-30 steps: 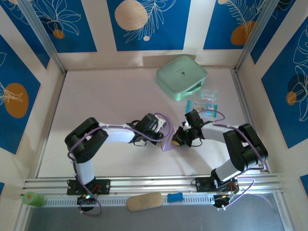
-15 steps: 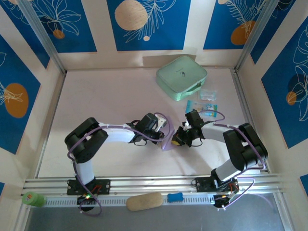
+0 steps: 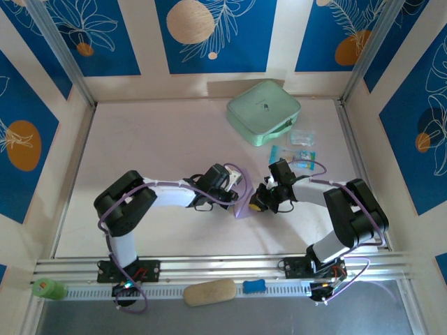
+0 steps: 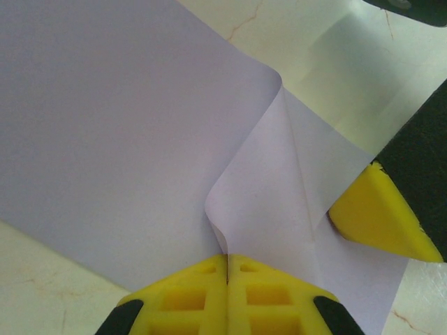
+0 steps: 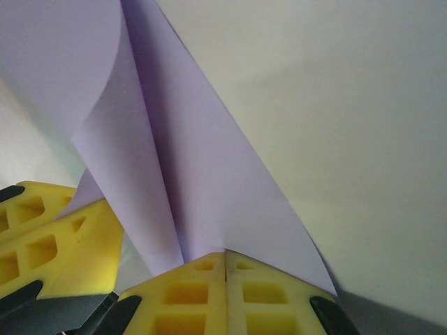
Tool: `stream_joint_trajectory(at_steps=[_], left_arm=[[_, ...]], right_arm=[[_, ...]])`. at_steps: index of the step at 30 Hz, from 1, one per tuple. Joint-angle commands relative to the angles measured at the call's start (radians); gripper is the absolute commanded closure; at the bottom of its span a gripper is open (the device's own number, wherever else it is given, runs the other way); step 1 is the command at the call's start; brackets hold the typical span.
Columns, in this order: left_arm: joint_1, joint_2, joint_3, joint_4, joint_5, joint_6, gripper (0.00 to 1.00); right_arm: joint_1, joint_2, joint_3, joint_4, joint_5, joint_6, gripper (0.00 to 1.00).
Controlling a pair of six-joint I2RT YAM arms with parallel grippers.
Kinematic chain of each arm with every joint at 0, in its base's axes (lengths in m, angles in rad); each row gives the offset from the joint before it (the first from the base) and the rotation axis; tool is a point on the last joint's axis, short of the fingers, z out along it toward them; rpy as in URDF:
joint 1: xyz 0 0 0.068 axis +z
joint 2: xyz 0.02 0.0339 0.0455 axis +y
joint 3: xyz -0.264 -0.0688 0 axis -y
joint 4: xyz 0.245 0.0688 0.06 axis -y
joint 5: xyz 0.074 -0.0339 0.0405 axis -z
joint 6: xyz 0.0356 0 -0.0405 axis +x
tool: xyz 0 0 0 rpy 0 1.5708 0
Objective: Fold a paper plane with a square sheet of paper (pick it up from the middle)
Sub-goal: Fold the triangle a second time at the center of the table.
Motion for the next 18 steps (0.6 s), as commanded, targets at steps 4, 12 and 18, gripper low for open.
stream_joint_trajectory(at_steps=[4,12,18], left_arm=[[0.008,-0.001,-0.005,-0.020,-0.018,0.015,1.00],[0.009,0.000,-0.010,-0.015,-0.015,0.016,1.00],[0.008,0.010,-0.010,-0.020,-0.011,0.010,1.00]], right_arm=[[-0.004,0.024,-0.002,-0.052,0.019,-0.014,1.00],[-0.004,0.024,-0.002,-0.052,0.018,-0.013,1.00],[-0.004,0.020,-0.004,-0.051,0.019,-0.012,1.00]])
